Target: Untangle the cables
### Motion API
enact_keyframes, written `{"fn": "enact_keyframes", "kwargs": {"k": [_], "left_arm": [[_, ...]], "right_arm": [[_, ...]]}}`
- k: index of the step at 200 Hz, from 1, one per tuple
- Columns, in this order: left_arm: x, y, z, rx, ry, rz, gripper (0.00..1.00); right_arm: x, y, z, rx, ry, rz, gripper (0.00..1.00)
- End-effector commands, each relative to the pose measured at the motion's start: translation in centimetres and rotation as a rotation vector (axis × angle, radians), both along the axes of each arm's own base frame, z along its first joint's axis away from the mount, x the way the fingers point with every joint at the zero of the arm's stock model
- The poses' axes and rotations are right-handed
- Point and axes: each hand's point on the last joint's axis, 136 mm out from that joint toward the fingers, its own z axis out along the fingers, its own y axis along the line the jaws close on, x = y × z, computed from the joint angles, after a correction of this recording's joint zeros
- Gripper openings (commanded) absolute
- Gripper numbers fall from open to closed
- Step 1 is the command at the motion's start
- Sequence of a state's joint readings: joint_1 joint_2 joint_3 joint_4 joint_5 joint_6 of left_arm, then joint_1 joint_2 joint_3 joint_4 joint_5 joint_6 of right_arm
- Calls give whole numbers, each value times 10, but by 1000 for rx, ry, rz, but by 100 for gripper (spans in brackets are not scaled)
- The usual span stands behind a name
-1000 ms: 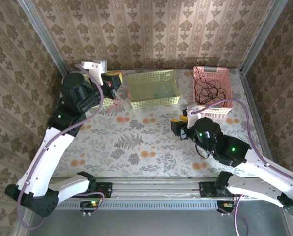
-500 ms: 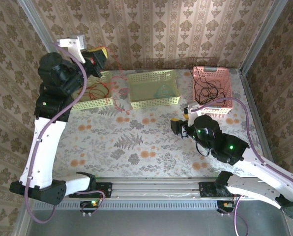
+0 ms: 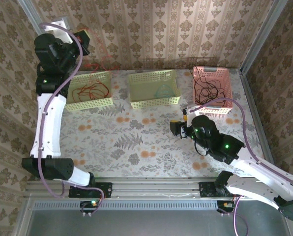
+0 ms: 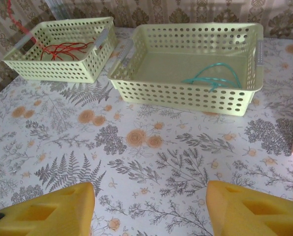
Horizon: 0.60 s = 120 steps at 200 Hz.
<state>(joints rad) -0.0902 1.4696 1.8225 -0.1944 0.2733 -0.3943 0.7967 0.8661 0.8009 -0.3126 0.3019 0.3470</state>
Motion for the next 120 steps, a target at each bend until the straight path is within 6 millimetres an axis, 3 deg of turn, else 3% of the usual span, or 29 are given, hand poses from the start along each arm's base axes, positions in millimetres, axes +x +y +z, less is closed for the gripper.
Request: {"fn": "enact_keyframes", "kwargs": {"k": [1,29,52,70,86,111,120], "left_arm": [[12,23,20,-33,-102,83,0],[42,41,12,-23,-106,134,0],[71,54,-11,5,-93,172,0],[95,65,-44,44,-31,217,0],[114,78,-85,55,61,263,0],[125,102,-140,34,161,341,0],[125,112,-151,5,182,360,19]], "right_arm": [[6,4,-6,50,15,2,63],[11,5,-16,47,47,3,63],[15,3,-22,48,56,-3,63],[16,0,-25,53,65,-10,63],[17,-2,-29,49,73,-17,63],[17,-8,-31,46,78,-29,63],[18,-9,-30,48,79,-33,63]]}}
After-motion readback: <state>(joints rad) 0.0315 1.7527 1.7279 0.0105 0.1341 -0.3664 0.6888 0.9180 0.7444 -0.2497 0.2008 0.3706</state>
